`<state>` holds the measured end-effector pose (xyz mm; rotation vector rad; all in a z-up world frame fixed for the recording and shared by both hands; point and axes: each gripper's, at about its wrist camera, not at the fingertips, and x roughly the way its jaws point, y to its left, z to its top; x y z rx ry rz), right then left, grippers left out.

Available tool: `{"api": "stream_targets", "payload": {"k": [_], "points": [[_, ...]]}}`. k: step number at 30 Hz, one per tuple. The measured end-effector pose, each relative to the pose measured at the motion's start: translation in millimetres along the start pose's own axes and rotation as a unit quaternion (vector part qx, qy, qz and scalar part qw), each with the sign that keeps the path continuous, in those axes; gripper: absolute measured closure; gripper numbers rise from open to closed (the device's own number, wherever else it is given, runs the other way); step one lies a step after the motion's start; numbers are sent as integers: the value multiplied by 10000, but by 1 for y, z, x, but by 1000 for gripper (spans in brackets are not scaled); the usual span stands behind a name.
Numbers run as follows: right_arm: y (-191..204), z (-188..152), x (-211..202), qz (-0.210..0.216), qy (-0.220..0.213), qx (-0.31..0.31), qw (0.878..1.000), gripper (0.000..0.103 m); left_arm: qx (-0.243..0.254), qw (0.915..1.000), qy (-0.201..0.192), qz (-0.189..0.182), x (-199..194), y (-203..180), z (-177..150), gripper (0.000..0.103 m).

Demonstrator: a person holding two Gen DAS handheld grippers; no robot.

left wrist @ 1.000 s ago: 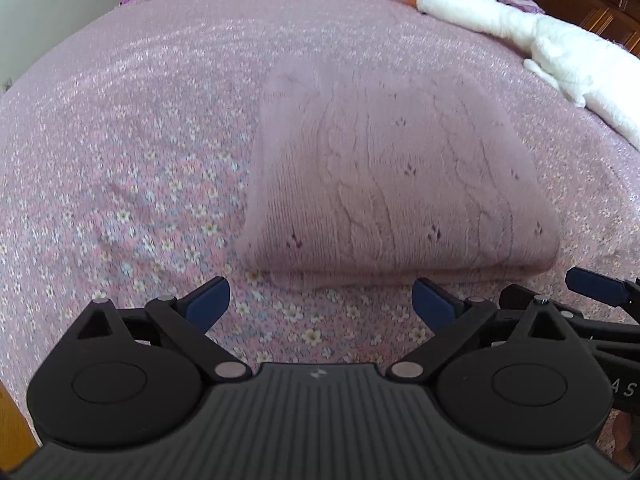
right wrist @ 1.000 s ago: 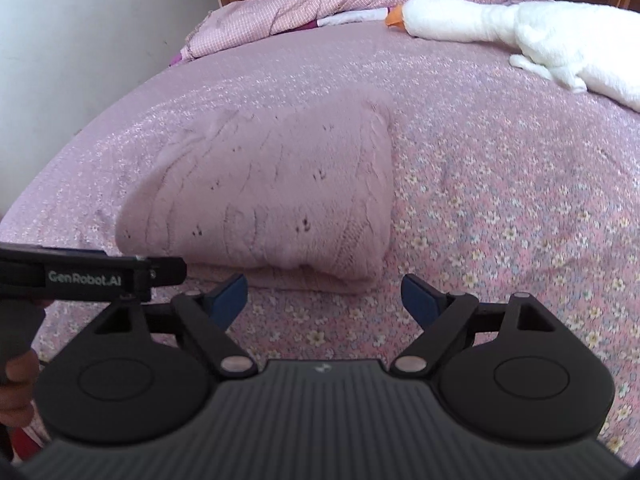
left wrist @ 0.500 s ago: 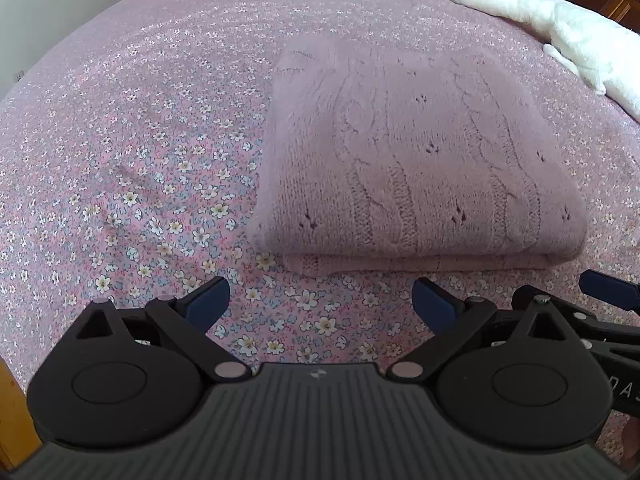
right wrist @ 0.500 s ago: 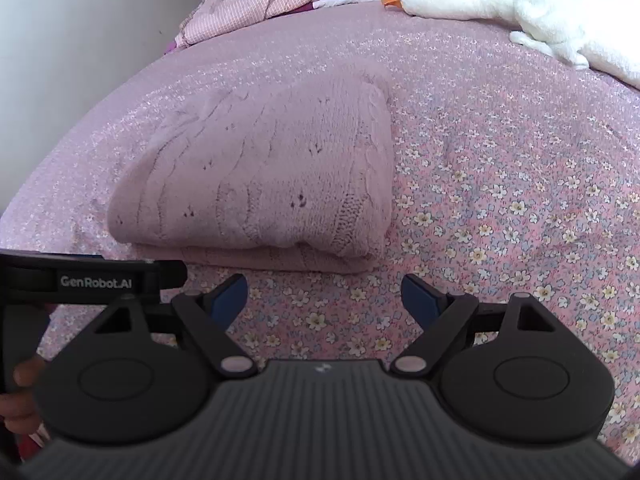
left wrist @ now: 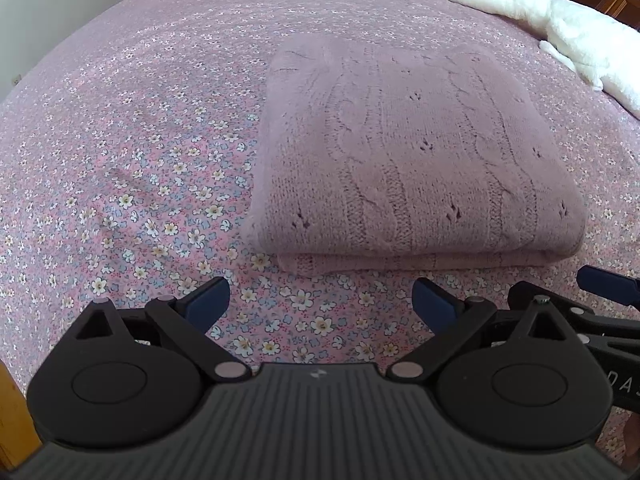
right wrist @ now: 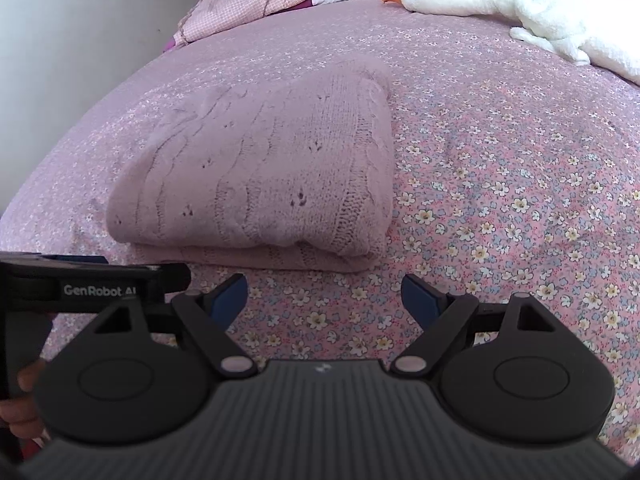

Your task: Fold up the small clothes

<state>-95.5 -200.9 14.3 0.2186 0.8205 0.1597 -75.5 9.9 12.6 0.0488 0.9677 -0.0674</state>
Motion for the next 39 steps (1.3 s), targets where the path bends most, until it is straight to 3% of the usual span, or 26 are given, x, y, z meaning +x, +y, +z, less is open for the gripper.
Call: {"api": "stream_targets", "payload": {"k": [39], "points": [[1,-1,0,10,3,20,10000,18,38,10000,28,5,1,-2,-3,2]]}}
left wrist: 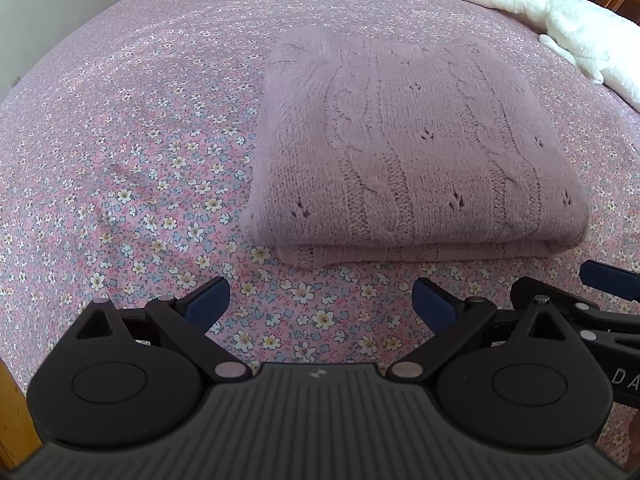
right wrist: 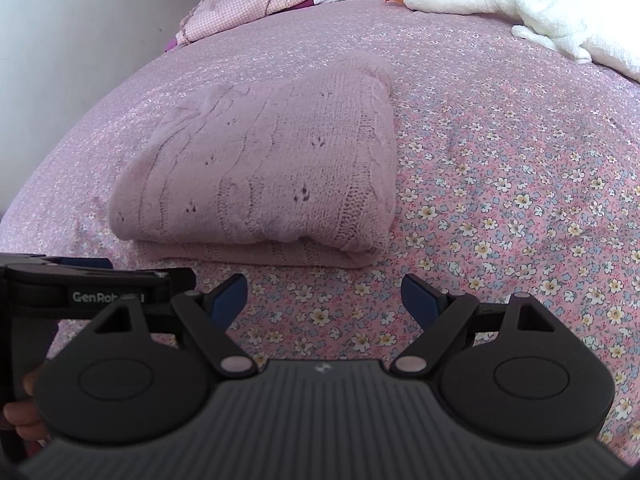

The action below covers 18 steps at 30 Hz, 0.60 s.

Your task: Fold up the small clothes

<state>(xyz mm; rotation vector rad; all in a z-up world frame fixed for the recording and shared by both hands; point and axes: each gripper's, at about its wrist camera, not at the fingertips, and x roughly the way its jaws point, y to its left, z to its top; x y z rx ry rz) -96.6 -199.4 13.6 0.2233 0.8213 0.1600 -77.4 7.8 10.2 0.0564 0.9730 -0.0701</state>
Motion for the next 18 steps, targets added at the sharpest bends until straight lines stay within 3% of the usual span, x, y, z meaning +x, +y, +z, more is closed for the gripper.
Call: {"api": "stream_targets", "payload": {"k": [18], "points": [[0,0,0,0,5,-2,10000,18,8,10000,2,-15,-1,1,-2,2]]}}
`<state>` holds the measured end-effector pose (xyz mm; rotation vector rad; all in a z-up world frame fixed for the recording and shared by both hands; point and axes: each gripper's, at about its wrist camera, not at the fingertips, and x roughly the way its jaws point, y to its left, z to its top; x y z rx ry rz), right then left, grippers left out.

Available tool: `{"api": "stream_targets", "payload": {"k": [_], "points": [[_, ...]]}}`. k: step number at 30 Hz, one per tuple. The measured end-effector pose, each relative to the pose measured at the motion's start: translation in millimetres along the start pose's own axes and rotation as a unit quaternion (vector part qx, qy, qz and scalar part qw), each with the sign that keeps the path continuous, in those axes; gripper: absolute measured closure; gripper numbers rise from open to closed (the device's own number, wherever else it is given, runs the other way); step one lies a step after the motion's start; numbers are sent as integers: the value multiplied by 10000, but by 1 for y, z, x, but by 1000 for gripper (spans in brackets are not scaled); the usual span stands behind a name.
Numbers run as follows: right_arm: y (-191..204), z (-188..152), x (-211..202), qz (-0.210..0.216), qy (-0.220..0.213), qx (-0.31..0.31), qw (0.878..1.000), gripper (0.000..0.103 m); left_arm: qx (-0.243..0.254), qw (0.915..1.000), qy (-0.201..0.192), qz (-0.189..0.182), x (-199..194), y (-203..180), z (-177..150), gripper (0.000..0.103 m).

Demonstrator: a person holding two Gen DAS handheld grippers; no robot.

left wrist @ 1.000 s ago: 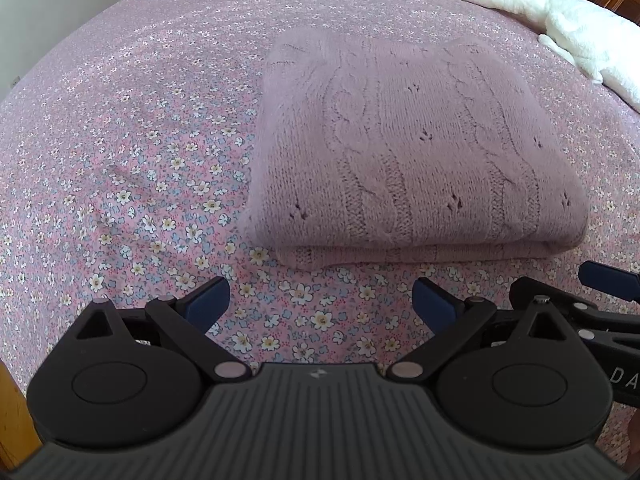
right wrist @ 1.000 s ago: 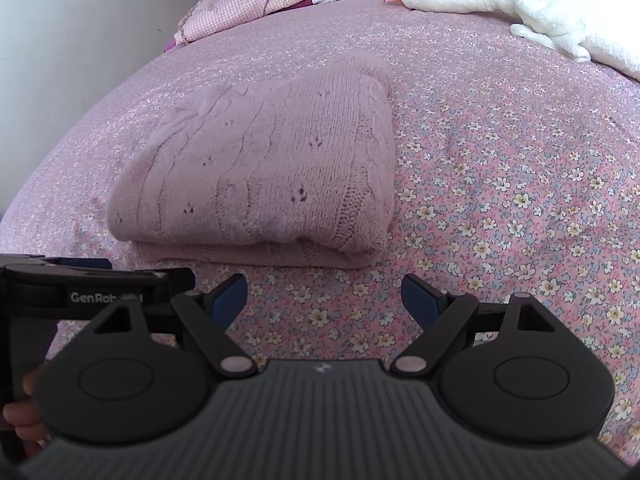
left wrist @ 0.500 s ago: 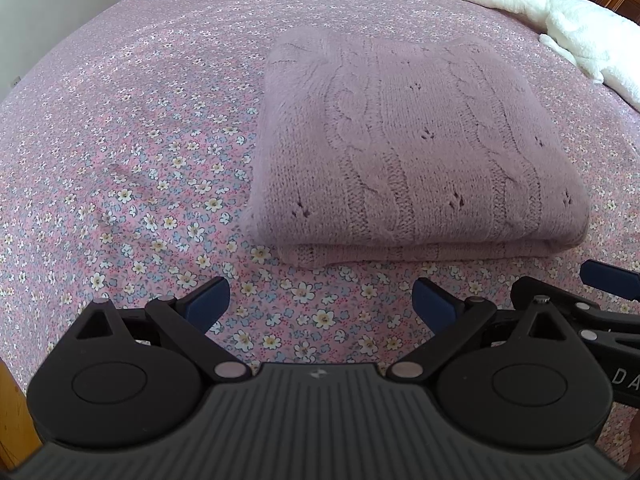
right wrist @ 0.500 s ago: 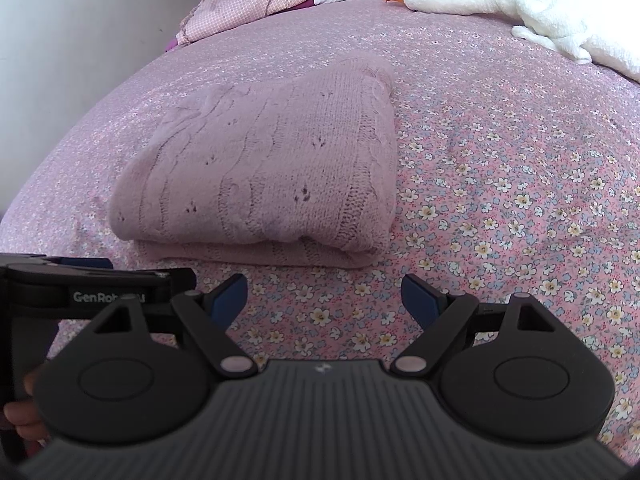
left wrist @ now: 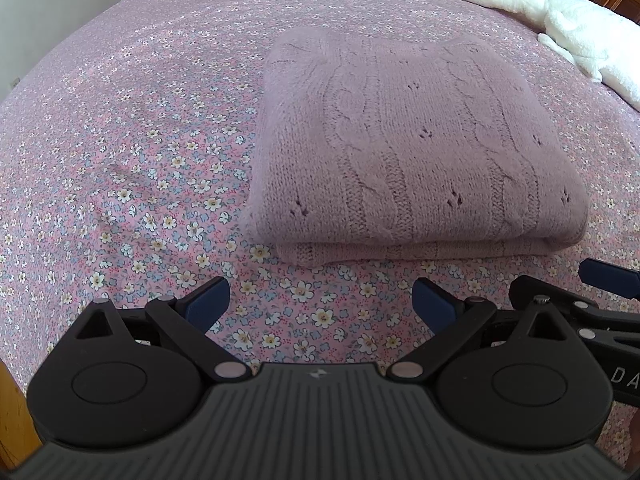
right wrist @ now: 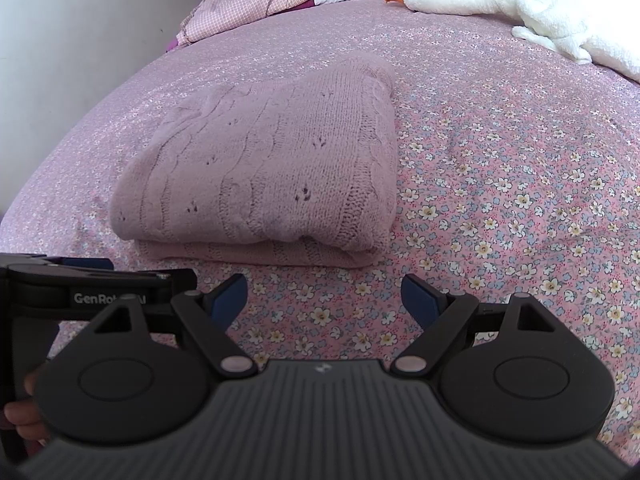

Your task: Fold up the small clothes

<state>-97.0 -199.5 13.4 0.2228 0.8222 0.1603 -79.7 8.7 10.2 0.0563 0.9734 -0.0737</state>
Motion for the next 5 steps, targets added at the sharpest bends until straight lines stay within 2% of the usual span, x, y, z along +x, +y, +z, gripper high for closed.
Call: {"api": "stream_targets", "payload": {"k": [5], "points": [[4,1,2,0,9,-33,10000,18,27,9999,55,-110,0,1,-1,2]]}}
